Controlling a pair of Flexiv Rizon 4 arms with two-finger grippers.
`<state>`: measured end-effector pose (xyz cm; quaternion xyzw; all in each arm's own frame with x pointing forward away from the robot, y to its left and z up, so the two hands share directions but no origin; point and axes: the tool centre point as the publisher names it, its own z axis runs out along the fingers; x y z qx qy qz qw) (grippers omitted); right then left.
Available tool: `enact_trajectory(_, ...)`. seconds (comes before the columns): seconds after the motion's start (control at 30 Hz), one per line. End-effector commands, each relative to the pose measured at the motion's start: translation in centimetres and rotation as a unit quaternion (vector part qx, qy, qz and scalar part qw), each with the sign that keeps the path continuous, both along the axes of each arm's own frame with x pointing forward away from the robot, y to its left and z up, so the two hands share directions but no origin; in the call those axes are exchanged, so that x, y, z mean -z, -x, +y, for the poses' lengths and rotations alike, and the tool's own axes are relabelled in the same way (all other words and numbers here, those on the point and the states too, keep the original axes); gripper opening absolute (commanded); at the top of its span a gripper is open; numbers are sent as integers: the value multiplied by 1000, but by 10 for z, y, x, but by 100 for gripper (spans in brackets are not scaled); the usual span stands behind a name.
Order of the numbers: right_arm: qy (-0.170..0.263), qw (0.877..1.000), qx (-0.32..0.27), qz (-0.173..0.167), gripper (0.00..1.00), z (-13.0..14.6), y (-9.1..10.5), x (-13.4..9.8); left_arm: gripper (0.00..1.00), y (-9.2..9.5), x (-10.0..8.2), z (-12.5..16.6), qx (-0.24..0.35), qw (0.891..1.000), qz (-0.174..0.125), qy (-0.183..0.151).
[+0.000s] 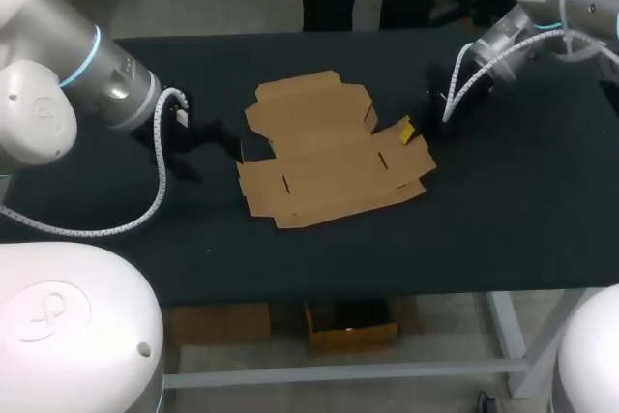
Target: Assemble the packaging by folding the flat box into shape, placing the metal phone stand inside, and closing the box properly
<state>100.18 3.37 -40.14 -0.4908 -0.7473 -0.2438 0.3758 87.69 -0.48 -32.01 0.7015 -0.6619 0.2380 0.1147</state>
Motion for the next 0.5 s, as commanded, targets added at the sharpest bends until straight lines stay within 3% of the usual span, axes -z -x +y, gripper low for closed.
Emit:
enact_trajectory(0.03,-8,999,38,-32,0,-1,23,-7,100,1,0,0,0,1000,-1,0)
enact_trajectory(0.5,-23,992,108,-54,0,-6,46,-7,100,3,0,0,4,1000,-1,-1)
